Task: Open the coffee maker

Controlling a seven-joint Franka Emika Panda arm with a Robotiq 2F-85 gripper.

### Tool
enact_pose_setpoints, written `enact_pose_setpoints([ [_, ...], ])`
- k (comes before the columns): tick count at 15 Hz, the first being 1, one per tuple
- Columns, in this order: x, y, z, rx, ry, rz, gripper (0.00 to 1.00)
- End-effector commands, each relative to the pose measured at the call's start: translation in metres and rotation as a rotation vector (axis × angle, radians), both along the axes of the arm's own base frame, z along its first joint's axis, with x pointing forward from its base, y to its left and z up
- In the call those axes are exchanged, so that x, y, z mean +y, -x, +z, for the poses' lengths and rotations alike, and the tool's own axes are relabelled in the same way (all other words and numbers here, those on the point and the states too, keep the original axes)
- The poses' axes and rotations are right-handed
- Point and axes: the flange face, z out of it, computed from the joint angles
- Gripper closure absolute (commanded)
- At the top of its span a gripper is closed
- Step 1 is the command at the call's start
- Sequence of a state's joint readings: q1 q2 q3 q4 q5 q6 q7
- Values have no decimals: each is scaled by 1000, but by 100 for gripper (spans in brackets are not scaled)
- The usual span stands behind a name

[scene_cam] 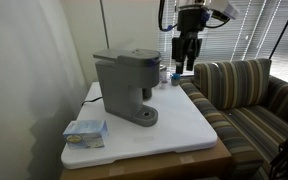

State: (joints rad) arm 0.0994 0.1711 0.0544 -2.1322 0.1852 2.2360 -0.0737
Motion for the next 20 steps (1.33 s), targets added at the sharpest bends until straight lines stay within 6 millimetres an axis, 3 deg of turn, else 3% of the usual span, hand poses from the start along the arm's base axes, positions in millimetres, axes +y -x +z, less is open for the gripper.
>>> enact_pose_setpoints([
  [1,-3,-2,-8,-41,-15,-9,59],
  [7,-1,-10,-12,-138,-36,-21,99],
  [14,3,-22,-28,-195,-84,-20,100],
  [20,6,-19,-27,-248,-79,-38,100],
])
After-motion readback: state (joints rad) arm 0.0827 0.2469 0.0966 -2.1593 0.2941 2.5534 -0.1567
